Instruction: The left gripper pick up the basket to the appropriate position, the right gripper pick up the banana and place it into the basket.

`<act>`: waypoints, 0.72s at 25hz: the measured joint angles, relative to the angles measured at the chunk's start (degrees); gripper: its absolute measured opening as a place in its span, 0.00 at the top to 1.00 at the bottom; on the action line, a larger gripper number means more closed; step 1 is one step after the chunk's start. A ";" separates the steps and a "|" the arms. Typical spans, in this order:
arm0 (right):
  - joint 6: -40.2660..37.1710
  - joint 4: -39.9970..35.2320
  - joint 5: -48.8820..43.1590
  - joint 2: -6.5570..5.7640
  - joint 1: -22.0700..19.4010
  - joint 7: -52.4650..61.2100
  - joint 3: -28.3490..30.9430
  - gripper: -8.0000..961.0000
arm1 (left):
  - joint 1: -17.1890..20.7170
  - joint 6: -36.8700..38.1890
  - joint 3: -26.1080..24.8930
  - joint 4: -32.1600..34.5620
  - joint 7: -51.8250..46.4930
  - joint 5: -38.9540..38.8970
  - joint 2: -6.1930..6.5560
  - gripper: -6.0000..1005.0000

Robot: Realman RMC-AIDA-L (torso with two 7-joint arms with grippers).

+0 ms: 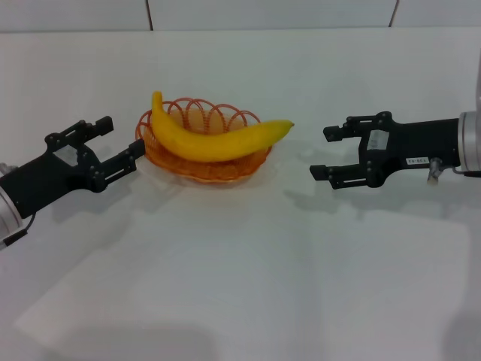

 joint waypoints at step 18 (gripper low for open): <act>-0.37 0.07 0.00 0.00 -0.05 0.17 0.02 0.19 | 0.34 -6.68 0.09 -0.01 -0.52 3.97 0.27 0.26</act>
